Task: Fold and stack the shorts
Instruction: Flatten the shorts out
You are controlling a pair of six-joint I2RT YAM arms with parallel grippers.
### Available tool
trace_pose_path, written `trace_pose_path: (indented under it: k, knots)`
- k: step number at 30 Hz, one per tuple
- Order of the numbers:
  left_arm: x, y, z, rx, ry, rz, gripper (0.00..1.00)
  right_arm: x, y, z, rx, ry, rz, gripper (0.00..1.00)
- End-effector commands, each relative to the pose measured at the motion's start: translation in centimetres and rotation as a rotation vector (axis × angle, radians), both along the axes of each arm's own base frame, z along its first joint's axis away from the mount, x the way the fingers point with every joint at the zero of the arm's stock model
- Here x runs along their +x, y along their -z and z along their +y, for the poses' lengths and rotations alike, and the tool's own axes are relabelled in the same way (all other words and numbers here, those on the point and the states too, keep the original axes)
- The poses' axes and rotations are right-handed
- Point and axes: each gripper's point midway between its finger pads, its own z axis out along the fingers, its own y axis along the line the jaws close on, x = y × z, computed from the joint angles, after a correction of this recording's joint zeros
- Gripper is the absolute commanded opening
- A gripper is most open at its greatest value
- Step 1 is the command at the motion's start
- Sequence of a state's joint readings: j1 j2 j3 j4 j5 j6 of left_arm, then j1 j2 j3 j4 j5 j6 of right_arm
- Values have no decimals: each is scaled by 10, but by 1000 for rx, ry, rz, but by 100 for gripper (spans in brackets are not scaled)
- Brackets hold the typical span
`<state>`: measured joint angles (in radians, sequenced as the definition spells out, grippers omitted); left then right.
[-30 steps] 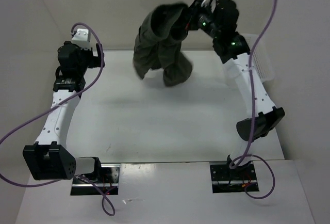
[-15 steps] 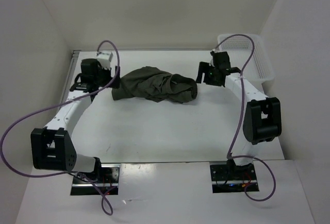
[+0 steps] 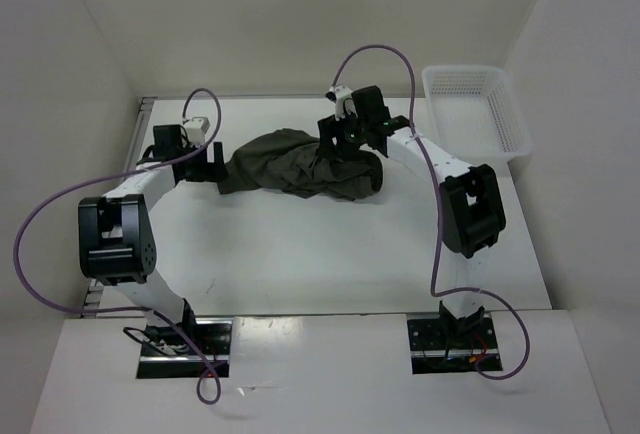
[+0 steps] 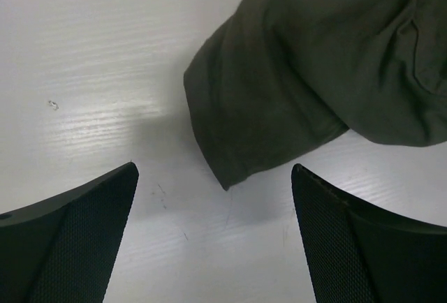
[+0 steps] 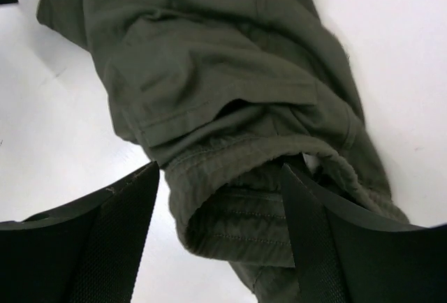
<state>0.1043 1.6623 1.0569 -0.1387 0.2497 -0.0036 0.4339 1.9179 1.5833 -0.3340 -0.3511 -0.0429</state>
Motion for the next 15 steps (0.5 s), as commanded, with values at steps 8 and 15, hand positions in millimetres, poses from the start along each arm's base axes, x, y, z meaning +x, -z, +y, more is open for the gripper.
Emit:
trace_pose_path:
  k: [8,15]
  knots:
    - [22,40,-12,-156,95,48,83,-39,13,11,58,-112,110,74]
    - [14,45,-44,-295,216,68,54,-37,32,29,76,-117,159,69]
